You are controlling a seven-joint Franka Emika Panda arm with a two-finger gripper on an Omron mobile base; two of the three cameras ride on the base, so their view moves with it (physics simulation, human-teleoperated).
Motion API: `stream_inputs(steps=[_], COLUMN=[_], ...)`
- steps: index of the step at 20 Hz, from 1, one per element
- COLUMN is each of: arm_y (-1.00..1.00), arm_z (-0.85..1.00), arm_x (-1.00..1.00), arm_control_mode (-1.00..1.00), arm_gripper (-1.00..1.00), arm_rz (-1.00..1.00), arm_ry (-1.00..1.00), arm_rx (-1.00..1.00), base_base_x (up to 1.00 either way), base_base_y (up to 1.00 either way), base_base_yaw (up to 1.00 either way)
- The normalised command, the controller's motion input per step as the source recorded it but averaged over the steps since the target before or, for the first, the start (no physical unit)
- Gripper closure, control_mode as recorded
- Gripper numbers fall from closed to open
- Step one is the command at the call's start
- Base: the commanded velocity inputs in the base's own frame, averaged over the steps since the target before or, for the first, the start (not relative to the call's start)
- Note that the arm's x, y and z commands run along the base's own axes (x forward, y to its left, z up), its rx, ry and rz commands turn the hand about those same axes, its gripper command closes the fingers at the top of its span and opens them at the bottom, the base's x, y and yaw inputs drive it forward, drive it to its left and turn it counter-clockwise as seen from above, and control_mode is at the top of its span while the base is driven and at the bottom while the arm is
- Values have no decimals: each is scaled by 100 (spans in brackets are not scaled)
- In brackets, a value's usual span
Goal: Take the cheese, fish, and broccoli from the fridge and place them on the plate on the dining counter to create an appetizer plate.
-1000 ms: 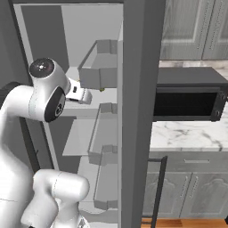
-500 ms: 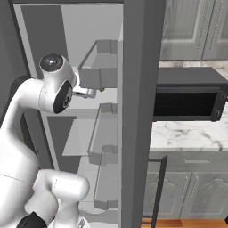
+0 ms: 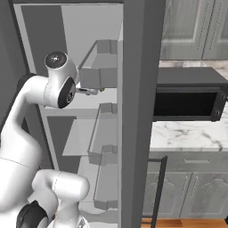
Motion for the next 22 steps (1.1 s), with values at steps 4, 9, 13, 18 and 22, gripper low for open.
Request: stream_inputs(steps=[4,9,13,18,22], arm_y=[-1,-10,-11,-6,-3], arm_z=[-17,-17,-10,-8,-9], arm_x=[41,48,49,48,43], arm_control_mode=[-100,-100,-100,-100,-100], arm_gripper=[-100,-100,-100,-100,-100], arm_rz=[0,0,0,0,0], arm_ry=[0,0,0,0,0], arm_rx=[-3,-1,0,0,0], base_base_x=[0,0,0,0,0], base_base_y=[0,0,0,0,0], base_base_yaw=[0,0,0,0,0])
